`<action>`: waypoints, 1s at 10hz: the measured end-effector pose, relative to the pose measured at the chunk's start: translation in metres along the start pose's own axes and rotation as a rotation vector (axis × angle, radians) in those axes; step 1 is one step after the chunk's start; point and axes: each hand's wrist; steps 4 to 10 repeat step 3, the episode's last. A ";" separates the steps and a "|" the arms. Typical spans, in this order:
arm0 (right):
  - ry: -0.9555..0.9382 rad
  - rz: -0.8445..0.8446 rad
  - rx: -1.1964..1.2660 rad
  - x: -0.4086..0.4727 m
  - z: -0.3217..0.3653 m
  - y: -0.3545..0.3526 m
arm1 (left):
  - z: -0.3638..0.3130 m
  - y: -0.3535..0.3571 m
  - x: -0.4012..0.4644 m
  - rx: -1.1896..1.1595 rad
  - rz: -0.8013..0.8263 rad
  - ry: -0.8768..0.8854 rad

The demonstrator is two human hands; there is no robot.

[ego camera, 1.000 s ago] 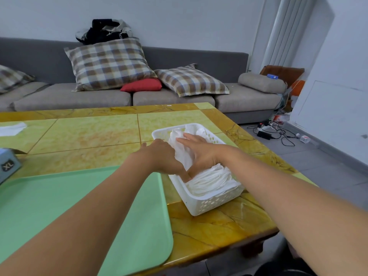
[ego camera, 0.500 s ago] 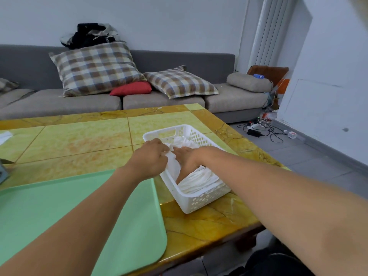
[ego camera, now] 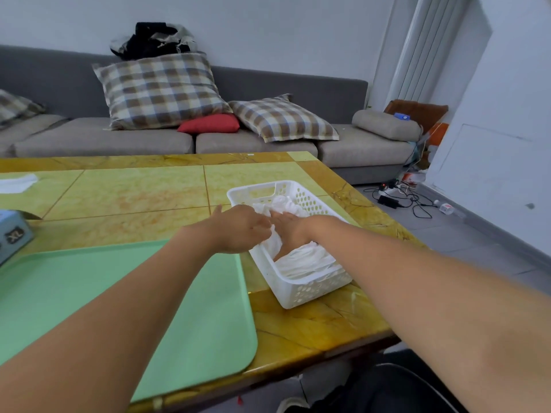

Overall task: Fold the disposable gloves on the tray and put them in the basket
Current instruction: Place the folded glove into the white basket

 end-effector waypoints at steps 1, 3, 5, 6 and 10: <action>0.042 0.011 0.138 -0.013 0.008 -0.014 | 0.009 -0.004 -0.019 -0.253 -0.105 0.101; 0.083 -0.221 0.129 -0.049 0.025 -0.063 | 0.041 -0.048 -0.050 -0.373 -0.296 0.047; 0.083 -0.221 0.129 -0.049 0.025 -0.063 | 0.041 -0.048 -0.050 -0.373 -0.296 0.047; 0.083 -0.221 0.129 -0.049 0.025 -0.063 | 0.041 -0.048 -0.050 -0.373 -0.296 0.047; 0.083 -0.221 0.129 -0.049 0.025 -0.063 | 0.041 -0.048 -0.050 -0.373 -0.296 0.047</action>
Point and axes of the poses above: each hand's wrist, its own x-axis towards the middle knuckle, its own y-axis out of the palm, z = x × y, and after that the axes turned 7 degrees about -y, right-handed
